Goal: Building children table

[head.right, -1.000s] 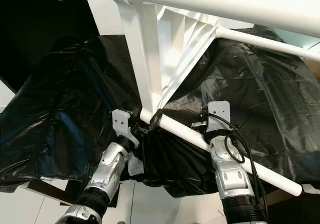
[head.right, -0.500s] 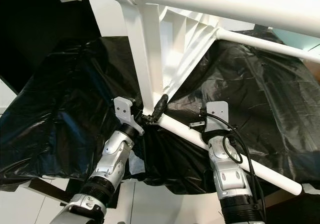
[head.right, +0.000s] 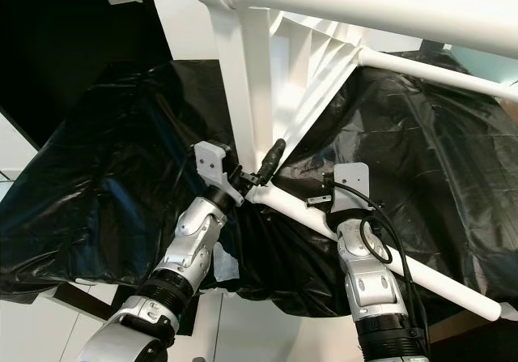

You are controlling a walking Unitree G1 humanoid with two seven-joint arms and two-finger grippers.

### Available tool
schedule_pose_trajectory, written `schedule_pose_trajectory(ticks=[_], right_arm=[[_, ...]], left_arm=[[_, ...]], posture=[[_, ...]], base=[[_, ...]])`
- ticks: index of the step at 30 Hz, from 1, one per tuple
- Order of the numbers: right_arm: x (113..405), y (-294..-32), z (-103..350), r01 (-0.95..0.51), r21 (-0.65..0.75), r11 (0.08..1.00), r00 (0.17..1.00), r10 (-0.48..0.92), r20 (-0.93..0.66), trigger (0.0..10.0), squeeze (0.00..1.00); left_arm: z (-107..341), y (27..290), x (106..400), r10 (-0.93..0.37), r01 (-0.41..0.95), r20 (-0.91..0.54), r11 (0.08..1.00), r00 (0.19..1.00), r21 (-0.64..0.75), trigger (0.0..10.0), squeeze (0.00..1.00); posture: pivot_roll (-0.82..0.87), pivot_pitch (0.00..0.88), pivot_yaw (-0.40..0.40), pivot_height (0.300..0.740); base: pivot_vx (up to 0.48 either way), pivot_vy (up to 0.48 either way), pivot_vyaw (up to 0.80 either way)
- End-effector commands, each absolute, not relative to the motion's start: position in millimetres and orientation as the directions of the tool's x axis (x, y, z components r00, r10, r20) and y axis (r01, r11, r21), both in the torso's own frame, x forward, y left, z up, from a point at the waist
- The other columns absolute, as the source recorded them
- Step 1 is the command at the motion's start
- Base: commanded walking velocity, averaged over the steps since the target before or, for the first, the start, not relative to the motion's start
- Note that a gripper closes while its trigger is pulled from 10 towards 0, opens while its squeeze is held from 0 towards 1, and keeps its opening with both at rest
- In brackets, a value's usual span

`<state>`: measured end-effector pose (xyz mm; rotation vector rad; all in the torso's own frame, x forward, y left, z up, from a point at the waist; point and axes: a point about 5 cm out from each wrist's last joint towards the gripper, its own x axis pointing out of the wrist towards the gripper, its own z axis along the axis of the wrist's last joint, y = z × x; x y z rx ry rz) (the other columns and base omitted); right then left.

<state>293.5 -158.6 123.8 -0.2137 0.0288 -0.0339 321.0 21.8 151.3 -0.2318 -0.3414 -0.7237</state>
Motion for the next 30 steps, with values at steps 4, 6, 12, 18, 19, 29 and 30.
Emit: schedule_pose_trajectory(ticks=[4,6,12,18,19,29,30], right_arm=[[284.7,-149.0,114.7,0.001,-0.179,0.984,0.999,-0.01,-0.053,10.0,0.0],[282.5,-149.8,114.1,0.013,-0.172,0.985,0.998,-0.023,-0.055,10.0,0.0],[274.6,-152.4,110.2,0.035,-0.162,0.986,0.996,-0.047,-0.07,10.0,0.0],[275.7,-156.4,110.8,0.046,-0.168,0.985,0.996,-0.059,-0.071,10.0,0.0],[275.7,-156.4,110.8,0.046,-0.168,0.985,0.996,-0.059,-0.071,10.0,0.0],[274.8,-155.3,112.1,0.048,-0.167,0.985,0.996,-0.061,-0.069,10.0,0.0],[274.8,-155.3,112.1,0.048,-0.167,0.985,0.996,-0.061,-0.069,10.0,0.0]], left_arm=[[145.2,-2.9,307.8,-0.823,0.866,0.323,0.5,0.467,0.022,10.0,0.0],[143.9,-2.4,308.0,-0.82,0.861,0.318,0.508,0.475,0.022,10.0,0.0],[140.9,-2.6,309.3,-0.816,0.852,0.302,0.523,0.492,0.025,0.0,0.0],[141.3,-4.1,310.7,-0.823,0.85,0.297,0.523,0.485,0.061,0.0,0.0],[141.3,-4.1,310.7,-0.823,0.85,0.297,0.523,0.485,0.061,0.0,0.0],[138.8,16.5,329.4,-0.671,0.677,0.264,0.732,0.693,0.081,0.0,0.0],[138.8,16.5,329.4,-0.671,0.677,0.264,0.732,0.693,0.081,0.0,0.0]], posture=[[-0.15,0.0,0.086,0.74],[-0.15,0.0,0.087,0.74],[-0.16,0.004,0.09,0.74],[-0.16,0.006,0.093,0.74],[-0.16,0.006,0.093,0.74],[-0.16,0.009,0.097,0.74],[-0.16,0.009,0.097,0.74]], base=[[0.0,0.0,0.0],[0.0,0.0,0.0],[0.0,0.0,0.0],[0.0,0.0,0.0],[0.0,0.0,0.0],[0.0,0.0,0.0],[0.0,0.0,0.0]])
